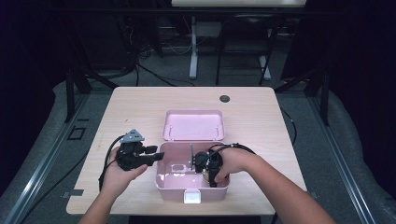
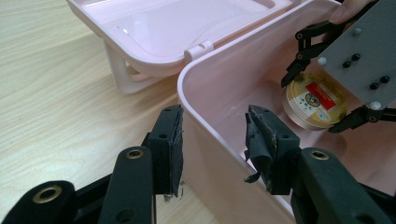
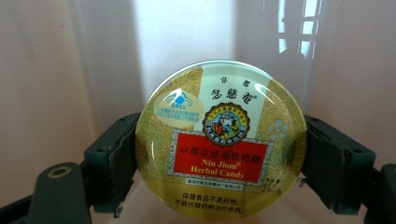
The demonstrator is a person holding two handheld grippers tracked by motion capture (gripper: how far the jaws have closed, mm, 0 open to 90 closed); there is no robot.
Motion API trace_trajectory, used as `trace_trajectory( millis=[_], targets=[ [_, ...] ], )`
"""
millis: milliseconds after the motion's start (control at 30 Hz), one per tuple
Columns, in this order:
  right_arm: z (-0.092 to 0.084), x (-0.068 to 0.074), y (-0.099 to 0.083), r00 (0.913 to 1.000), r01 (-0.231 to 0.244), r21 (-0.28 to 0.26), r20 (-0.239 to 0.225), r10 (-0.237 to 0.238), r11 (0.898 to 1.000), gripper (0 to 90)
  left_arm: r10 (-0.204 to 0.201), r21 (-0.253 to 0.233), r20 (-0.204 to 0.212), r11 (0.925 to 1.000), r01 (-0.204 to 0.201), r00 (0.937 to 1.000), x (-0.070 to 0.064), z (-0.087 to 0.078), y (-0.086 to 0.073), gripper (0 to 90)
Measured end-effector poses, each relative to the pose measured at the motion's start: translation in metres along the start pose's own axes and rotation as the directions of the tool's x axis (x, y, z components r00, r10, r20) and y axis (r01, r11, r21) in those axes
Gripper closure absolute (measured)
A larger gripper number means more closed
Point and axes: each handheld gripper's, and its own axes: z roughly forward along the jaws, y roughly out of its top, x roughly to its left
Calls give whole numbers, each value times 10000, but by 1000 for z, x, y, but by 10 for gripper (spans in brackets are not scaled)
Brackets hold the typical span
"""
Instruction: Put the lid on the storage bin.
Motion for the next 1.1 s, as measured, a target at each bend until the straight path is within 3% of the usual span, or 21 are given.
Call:
trace_trajectory(
  millis=[600,1100],
  targets=[
    [-1,-1,0,10000,-72,-97,59,73,9999,154,9,-52,-8,10000,-9,10000,-1,1,0,561],
    [-39,5,-7,9984,-17,-564,560,48,9984,174,41,3,-214,10000,-41,9998,-1,0,0,529]
  ],
)
